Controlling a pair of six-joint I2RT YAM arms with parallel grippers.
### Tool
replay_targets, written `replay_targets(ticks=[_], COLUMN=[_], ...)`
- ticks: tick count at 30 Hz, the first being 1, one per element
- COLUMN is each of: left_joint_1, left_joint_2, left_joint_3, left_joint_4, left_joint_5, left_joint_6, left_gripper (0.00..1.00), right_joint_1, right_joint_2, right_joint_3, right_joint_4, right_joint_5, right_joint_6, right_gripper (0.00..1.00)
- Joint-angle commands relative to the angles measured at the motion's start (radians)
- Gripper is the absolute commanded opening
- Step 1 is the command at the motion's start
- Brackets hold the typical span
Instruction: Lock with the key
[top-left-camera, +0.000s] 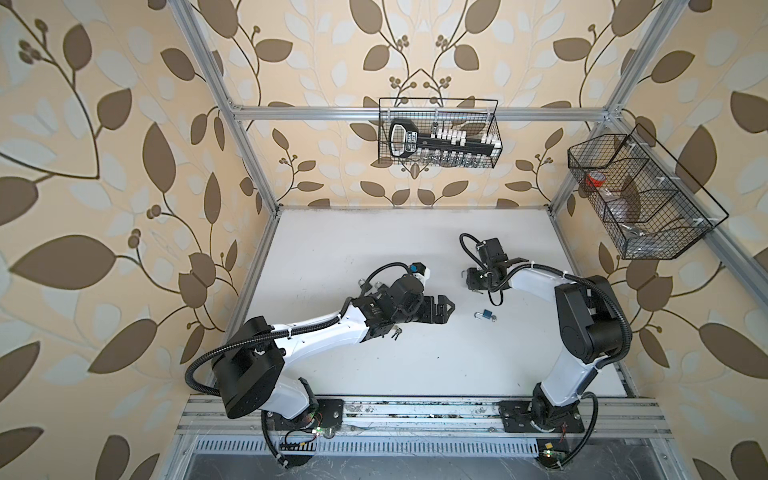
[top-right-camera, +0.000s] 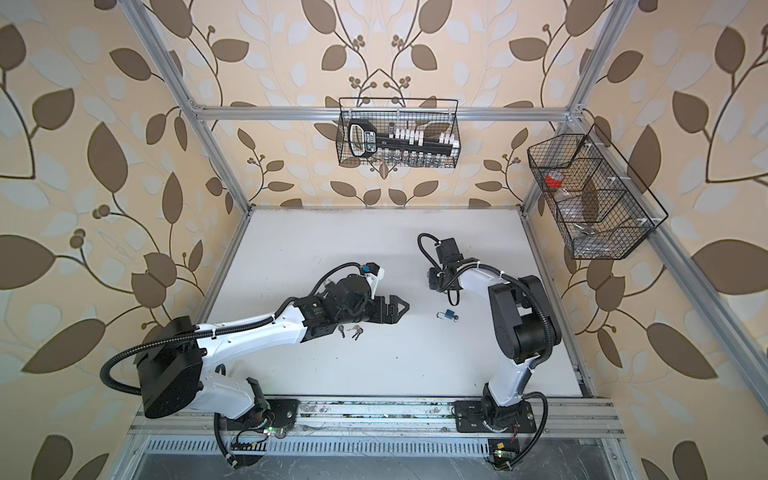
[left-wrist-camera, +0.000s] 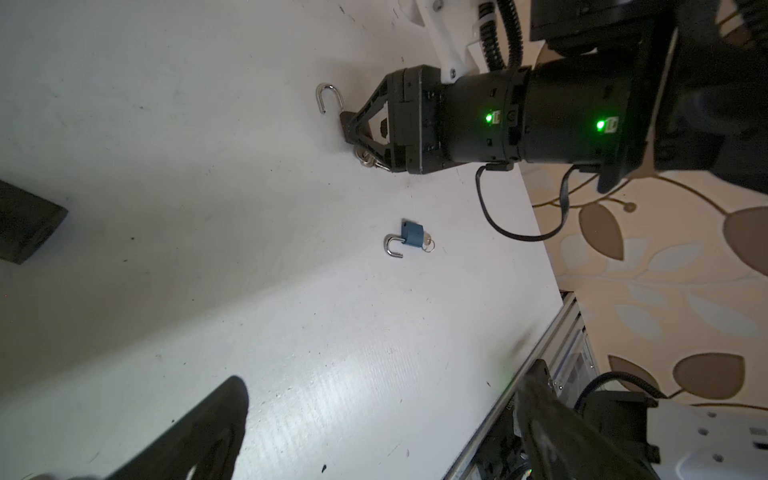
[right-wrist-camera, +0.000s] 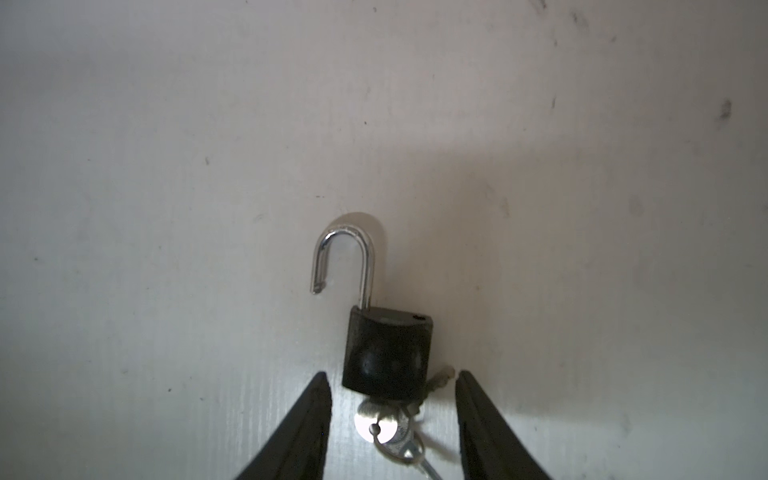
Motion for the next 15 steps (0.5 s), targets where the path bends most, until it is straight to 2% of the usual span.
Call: replay_targets(ticks=[1,15], left_joint_1=[0.017,0.034], left_joint_2=[0.026,0.025], left_joint_3=[0.040,0.036], left_joint_4=[0.023,0.029], left_joint_5=[-0.006,0.019], left_joint_6=[0.015,0.007], left_gripper=[0.99,0.99], right_joint_1=[0.004,0.009], right_joint_2=[0.036,0.105], right_joint_3=[0.048,0.094], right_joint_4=[-0.029,-0.063], right_joint_5=[0.017,0.009], right_joint_6=[-0.019,-0.048], right_gripper=[0.48,0.45])
